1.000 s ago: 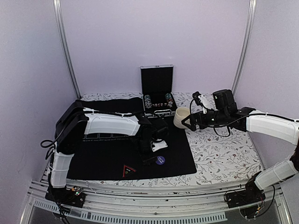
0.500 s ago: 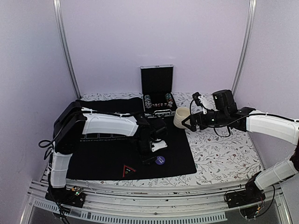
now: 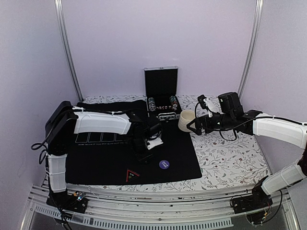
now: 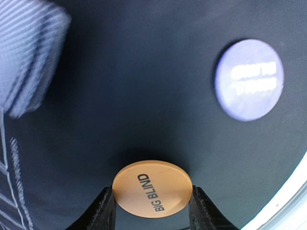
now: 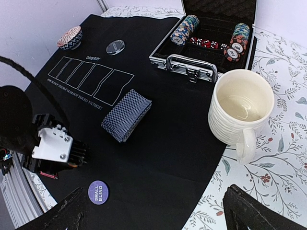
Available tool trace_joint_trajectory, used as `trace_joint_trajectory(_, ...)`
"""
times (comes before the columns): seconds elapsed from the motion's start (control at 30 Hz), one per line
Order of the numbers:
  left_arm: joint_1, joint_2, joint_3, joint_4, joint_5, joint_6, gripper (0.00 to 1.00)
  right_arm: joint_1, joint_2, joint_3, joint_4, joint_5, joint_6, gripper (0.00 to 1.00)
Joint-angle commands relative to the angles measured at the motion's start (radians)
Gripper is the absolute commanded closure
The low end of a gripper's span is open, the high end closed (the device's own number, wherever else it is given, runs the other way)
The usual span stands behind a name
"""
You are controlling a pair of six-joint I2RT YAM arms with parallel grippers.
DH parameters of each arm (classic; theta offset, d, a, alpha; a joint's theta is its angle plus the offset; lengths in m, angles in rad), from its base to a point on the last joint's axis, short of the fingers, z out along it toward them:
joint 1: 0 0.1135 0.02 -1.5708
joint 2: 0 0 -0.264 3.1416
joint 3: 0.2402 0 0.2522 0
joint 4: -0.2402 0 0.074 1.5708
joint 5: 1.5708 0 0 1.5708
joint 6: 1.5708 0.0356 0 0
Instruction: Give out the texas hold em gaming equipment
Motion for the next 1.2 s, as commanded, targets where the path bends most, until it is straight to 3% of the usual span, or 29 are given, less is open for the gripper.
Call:
trace_joint_trajectory(0.0,0.082,-0.107,-0.077,0.019,-0.015,-0.040,0.52,0.007,-0.012,0.015,-0.018,0.009,-0.002,0.01)
trace_joint_trajectory(0.47,0.518,-0.482,-0.462,0.074,0.015,-0.173,0.51,0.006,-0.044,-0.025,0.017,-0.006,-0.012,0.01)
trace_joint_trajectory(0.6,0.636,-0.529,-0.430,0.043,0.033,-0.135,0.51,0.006,-0.048,-0.023,0.014,-0.010,-0.039,0.01)
trace_joint_trajectory(0.73,0.686,-0.503,-0.352,-0.034,-0.074,-0.071,0.54,0.006,-0.058,-0.028,0.009,-0.022,-0.056,0.01)
trace_joint_trajectory(0.93,0.704,-0.484,-0.367,-0.021,-0.138,-0.081,0.53,0.006,-0.066,-0.032,0.000,-0.026,-0.082,0.01)
trace_joint_trajectory(1.03,0.776,-0.477,-0.375,-0.010,-0.250,-0.079,0.55,0.007,-0.066,-0.031,-0.002,-0.026,-0.090,0.01)
trace_joint_trajectory(1.17,0.862,-0.447,-0.378,-0.007,-0.276,-0.084,0.57,0.006,-0.059,-0.023,-0.005,-0.035,-0.095,0.01)
